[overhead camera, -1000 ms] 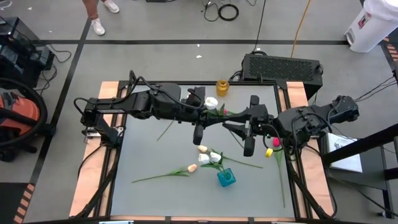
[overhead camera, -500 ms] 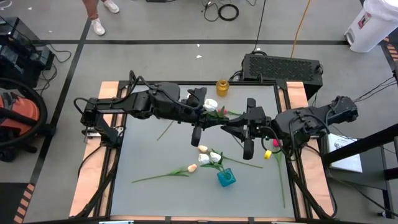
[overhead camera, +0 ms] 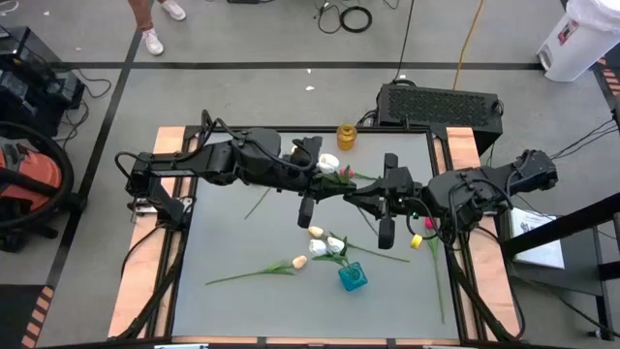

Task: Sort flowers into vase by color
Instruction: Put the white tulip into the blue vase

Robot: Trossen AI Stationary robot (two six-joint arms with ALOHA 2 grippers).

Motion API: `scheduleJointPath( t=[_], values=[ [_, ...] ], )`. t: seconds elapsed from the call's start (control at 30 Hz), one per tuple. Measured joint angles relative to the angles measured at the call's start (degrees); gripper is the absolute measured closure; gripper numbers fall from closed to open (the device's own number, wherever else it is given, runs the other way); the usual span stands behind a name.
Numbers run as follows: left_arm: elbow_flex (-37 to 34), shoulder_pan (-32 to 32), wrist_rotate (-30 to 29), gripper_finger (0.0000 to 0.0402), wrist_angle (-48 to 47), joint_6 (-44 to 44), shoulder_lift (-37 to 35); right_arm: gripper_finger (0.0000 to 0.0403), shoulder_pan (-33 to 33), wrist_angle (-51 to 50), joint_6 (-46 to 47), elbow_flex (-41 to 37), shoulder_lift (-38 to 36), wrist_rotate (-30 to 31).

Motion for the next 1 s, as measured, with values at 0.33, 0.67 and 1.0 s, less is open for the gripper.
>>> scheduleJointPath(
  t=[0.33, 0.67, 1.0],
  values=[
    [0.0, -0.15, -0.59, 0.0358, -1.04, -0.3, 0.0, 0.0401, 0.02, -0.37, -1.3, -0.02, 0.0, 0.51],
    [0.0, -0.24, -1.62, 0.0289, -1.6, -0.3, -0.09, 0.0402, 0.24, -2.25, -1.95, -0.02, -2.14, 3.4],
    [-0.07, 0.21, -3.55, 0.0279, -8.38, -0.15, -1.26, 0.0403, 3.62, -4.86, -1.27, -0.02, -4.86, 4.35]
  ],
)
